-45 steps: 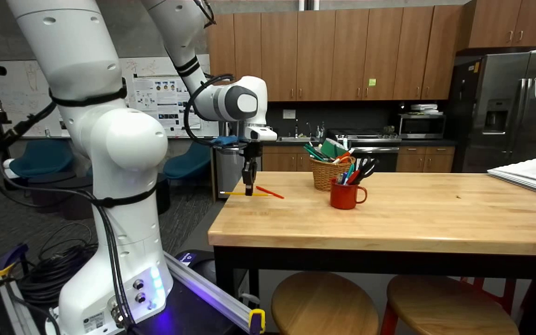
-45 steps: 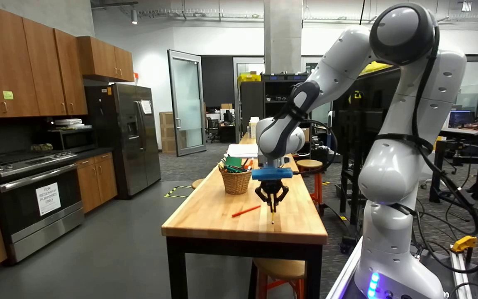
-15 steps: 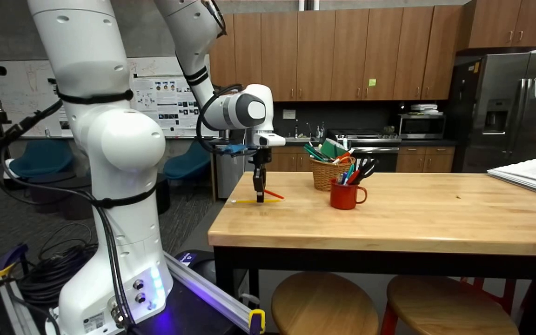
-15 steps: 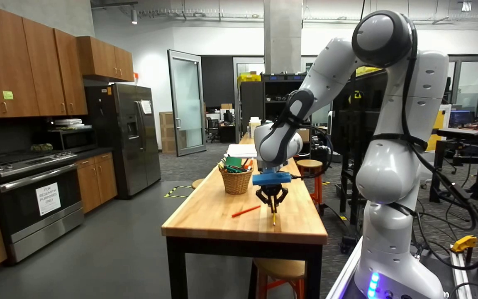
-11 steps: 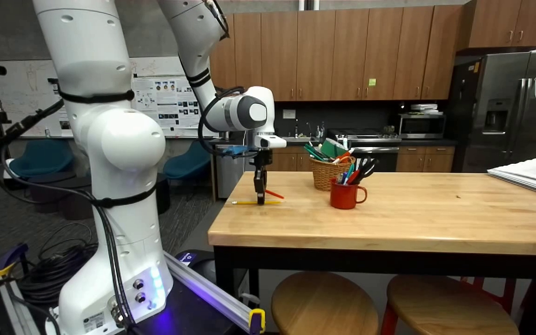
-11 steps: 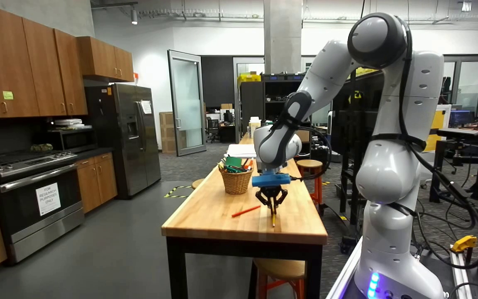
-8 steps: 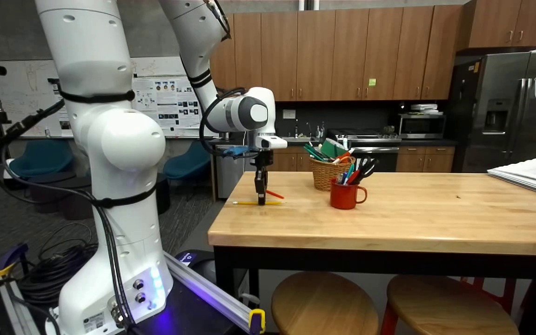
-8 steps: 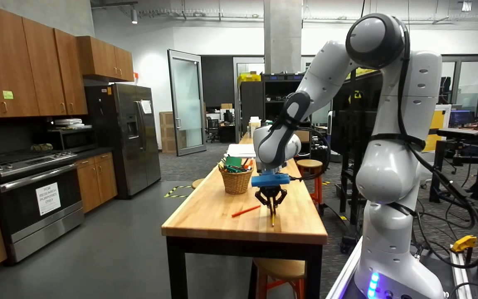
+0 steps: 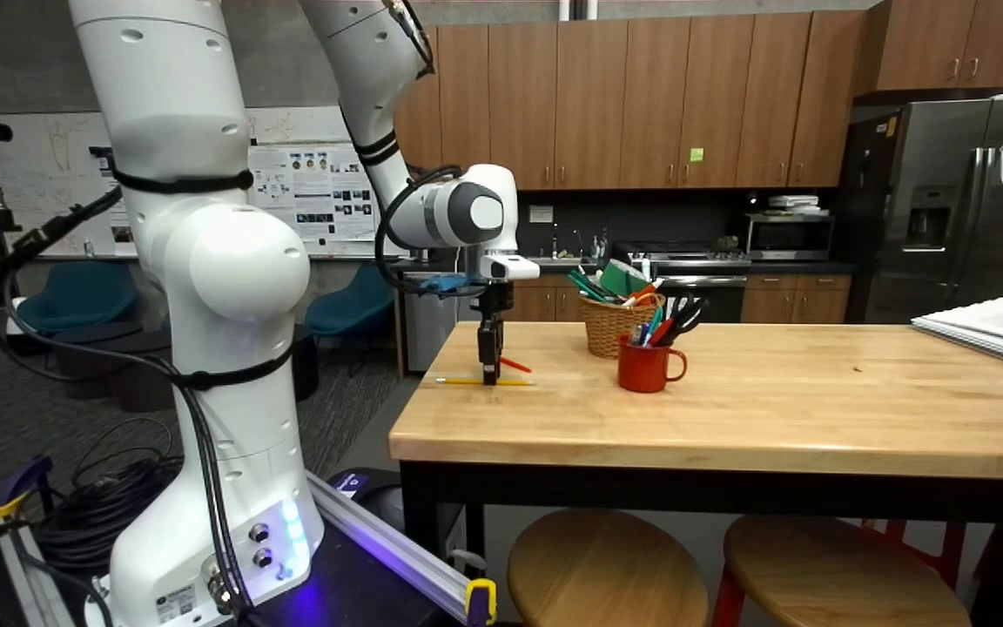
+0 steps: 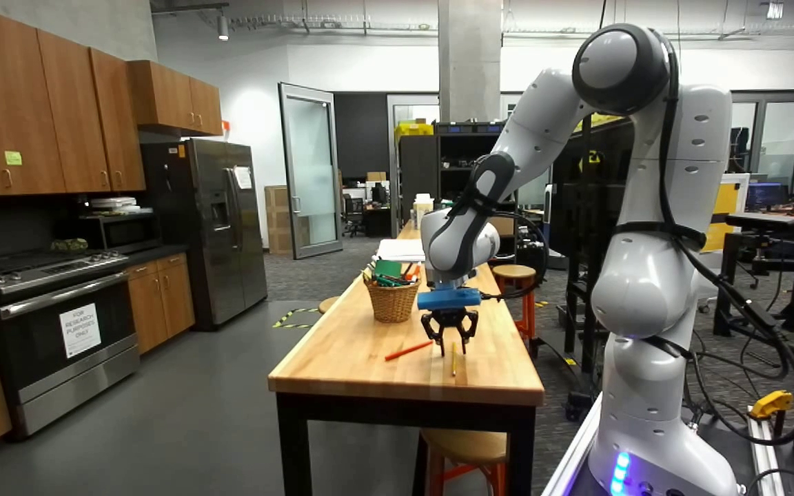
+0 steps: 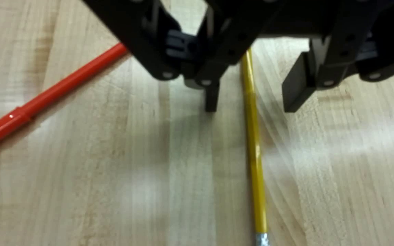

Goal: Place the pencil and pen side by side to each other

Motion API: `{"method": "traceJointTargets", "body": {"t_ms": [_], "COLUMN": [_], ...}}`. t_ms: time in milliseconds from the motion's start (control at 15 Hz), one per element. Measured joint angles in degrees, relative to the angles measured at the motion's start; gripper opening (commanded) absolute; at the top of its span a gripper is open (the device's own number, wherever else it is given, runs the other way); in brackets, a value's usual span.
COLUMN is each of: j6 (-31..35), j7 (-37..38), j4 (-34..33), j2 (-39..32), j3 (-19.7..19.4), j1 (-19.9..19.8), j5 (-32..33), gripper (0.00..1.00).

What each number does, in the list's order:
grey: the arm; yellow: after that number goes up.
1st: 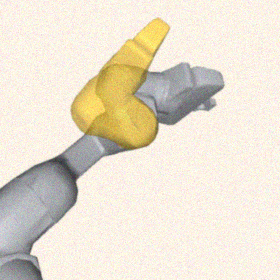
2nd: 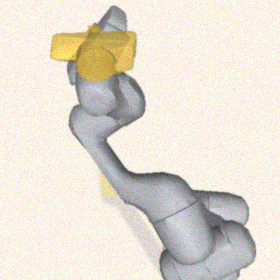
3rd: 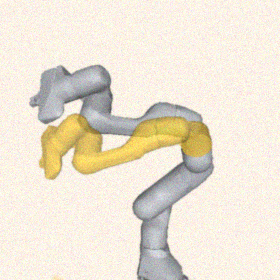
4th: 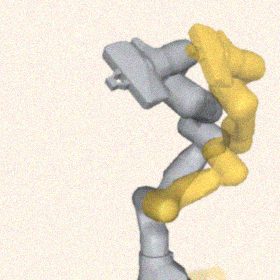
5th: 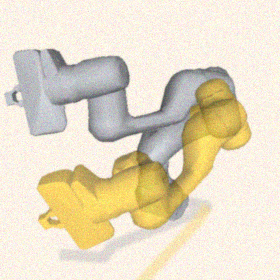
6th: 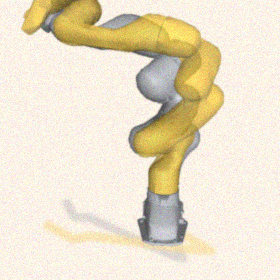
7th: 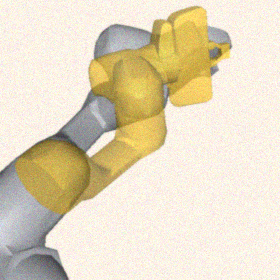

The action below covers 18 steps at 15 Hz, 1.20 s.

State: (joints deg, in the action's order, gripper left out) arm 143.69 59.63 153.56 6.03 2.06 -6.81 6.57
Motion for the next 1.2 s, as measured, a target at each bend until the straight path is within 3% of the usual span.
{"method": "traceJointTargets", "body": {"t_ms": [467,533,1200], "j6": [0.7,0.8,1.0], "j7": [1.2,1.6,8.9], "j4": [-1.7,-2.1,-6.4], "j2": [0.3,0.4,-0.2], "j3": [0.0,0.0,0.3], "j1": [0.5,0.6,2.2], "j5": [0.0,0.0,-0.6], "gripper": [0.91,1.00,1.00]}}
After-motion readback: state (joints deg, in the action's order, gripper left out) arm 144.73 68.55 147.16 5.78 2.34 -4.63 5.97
